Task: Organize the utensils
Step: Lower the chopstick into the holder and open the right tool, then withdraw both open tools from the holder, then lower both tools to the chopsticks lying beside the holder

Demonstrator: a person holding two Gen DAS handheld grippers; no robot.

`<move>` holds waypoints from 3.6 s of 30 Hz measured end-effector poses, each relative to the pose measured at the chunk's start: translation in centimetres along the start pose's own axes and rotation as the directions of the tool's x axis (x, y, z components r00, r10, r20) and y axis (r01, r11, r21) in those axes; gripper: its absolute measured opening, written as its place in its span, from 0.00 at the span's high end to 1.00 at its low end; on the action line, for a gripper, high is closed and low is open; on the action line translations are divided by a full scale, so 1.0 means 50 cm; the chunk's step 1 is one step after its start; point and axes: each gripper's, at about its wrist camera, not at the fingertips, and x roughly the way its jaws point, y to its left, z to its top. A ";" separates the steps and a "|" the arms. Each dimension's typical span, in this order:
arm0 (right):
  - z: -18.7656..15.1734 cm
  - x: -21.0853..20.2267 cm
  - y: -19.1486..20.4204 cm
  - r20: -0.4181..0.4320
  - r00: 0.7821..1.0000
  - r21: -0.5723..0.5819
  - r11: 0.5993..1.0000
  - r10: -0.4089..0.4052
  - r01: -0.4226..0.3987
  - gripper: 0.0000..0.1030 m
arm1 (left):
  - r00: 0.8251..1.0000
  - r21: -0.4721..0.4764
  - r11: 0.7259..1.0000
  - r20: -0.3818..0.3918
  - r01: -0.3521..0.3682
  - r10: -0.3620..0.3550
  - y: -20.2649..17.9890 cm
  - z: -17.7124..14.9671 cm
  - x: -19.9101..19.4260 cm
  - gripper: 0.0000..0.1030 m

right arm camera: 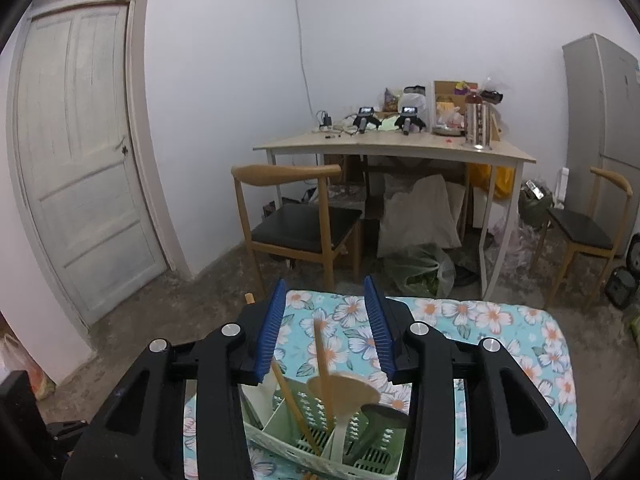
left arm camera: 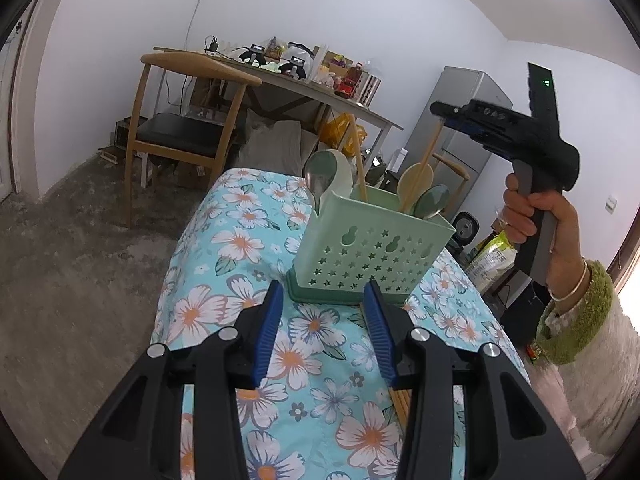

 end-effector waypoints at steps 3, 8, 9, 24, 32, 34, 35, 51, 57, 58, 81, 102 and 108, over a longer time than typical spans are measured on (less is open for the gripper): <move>0.003 -0.036 -0.013 0.024 1.000 0.032 0.999 0.003 -0.003 0.58 | 1.000 -0.001 1.000 -0.006 0.007 -0.007 0.000 -0.001 0.005 0.61; -0.004 -0.124 -0.048 0.073 0.997 0.100 0.995 0.016 -0.023 0.57 | 1.000 0.001 1.000 -0.017 0.017 -0.017 -0.009 -0.004 0.013 0.61; -0.009 -0.140 -0.053 0.079 0.997 0.111 0.994 0.016 -0.025 0.57 | 1.000 0.002 1.000 -0.019 0.020 -0.020 -0.011 -0.005 0.015 0.61; -0.249 -0.239 -0.159 -0.079 0.983 0.461 0.881 0.165 -0.111 0.54 | 0.994 0.000 0.998 -0.097 0.058 -0.058 -0.032 -0.035 0.045 0.61; -0.435 -0.164 -0.127 -0.249 0.904 0.648 0.753 0.349 -0.112 0.56 | 0.967 -0.052 0.990 -0.213 0.133 -0.141 -0.045 -0.092 0.085 0.61; -0.471 -0.138 -0.115 -0.285 0.873 0.688 0.719 0.396 -0.102 0.59 | 0.947 -0.091 0.980 -0.256 0.177 -0.195 -0.048 -0.110 0.101 0.61; -0.485 -0.127 -0.111 -0.295 0.860 0.704 0.703 0.417 -0.100 0.61 | 0.936 -0.111 0.974 -0.275 0.197 -0.220 -0.050 -0.119 0.108 0.61; -0.553 0.019 -0.075 -0.337 0.769 0.820 0.571 0.543 -0.045 0.75 | 0.787 -0.523 0.811 -0.369 0.263 -0.493 -0.002 -0.215 0.202 0.76; -0.548 0.056 -0.079 -0.329 0.770 0.828 0.560 0.546 -0.044 0.80 | 0.774 -0.560 0.785 -0.361 0.266 -0.520 0.015 -0.220 0.206 0.81; -0.549 0.063 -0.079 -0.329 0.771 0.829 0.558 0.546 -0.041 0.83 | 0.773 -0.563 0.782 -0.360 0.267 -0.523 0.016 -0.219 0.204 0.81; -0.557 0.050 -0.122 -0.311 0.784 0.838 0.543 0.538 -0.041 0.95 | 0.780 -0.565 0.792 -0.379 0.232 -0.498 0.034 -0.229 0.212 0.91; -0.617 -0.103 -0.208 -0.297 0.842 0.848 0.530 0.451 0.016 0.96 | 0.787 -0.544 0.813 -0.400 0.209 -0.470 -0.003 -0.211 0.241 0.91; -0.616 -0.095 -0.205 -0.297 0.843 0.846 0.532 0.448 0.015 0.96 | 0.805 -0.534 0.820 -0.384 0.205 -0.451 -0.006 -0.205 0.240 0.94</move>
